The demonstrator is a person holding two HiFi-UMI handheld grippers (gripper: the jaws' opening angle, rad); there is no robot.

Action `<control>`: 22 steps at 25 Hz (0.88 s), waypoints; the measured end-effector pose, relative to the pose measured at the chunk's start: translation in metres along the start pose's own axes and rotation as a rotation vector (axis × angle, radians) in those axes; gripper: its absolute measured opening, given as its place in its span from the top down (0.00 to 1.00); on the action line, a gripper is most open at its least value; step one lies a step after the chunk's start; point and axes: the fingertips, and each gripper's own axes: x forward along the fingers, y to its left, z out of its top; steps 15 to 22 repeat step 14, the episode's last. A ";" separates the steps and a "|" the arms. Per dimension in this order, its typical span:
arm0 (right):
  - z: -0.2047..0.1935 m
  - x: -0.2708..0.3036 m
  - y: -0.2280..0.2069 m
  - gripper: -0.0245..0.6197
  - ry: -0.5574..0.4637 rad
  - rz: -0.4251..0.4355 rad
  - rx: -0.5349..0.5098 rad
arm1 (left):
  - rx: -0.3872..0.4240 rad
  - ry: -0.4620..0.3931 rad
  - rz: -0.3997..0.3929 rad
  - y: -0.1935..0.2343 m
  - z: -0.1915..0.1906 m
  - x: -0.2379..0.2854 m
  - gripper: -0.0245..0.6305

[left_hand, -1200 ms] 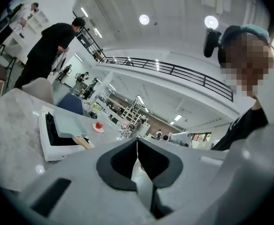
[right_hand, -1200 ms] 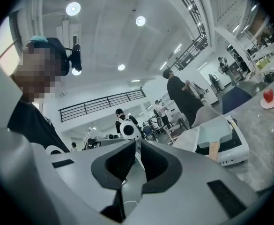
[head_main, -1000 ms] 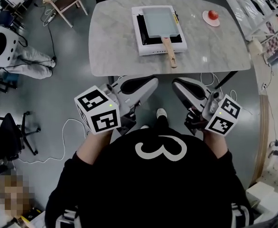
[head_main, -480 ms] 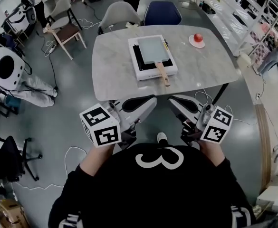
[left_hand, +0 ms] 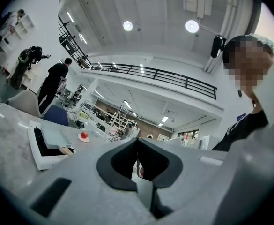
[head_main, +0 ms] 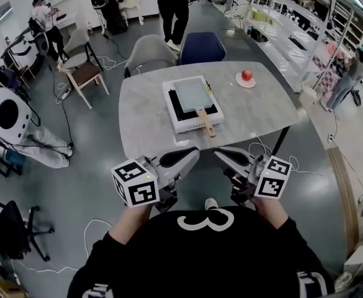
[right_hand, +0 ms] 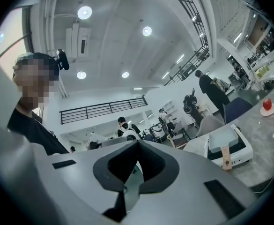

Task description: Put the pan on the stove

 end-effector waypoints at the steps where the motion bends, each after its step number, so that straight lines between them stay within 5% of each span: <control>1: 0.001 0.000 -0.001 0.94 -0.008 0.004 0.011 | 0.000 0.001 -0.002 0.001 0.000 0.001 0.94; 22: -0.010 0.000 -0.009 0.94 -0.034 -0.004 0.058 | -0.053 0.007 -0.033 0.011 -0.014 0.002 0.94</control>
